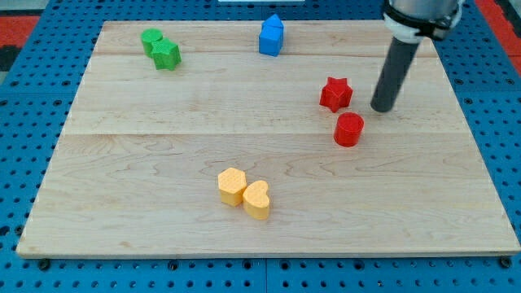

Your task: Push the red star to the top center

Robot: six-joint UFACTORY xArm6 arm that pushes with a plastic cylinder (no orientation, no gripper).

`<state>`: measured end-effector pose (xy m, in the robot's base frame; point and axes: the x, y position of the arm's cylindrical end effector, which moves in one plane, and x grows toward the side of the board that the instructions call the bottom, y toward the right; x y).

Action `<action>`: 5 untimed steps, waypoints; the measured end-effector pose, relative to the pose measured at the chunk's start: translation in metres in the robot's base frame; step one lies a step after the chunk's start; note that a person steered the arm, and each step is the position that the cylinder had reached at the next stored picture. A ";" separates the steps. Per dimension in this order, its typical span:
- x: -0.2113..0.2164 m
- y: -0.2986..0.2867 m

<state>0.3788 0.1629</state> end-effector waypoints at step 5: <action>-0.025 -0.153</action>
<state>0.3537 0.0102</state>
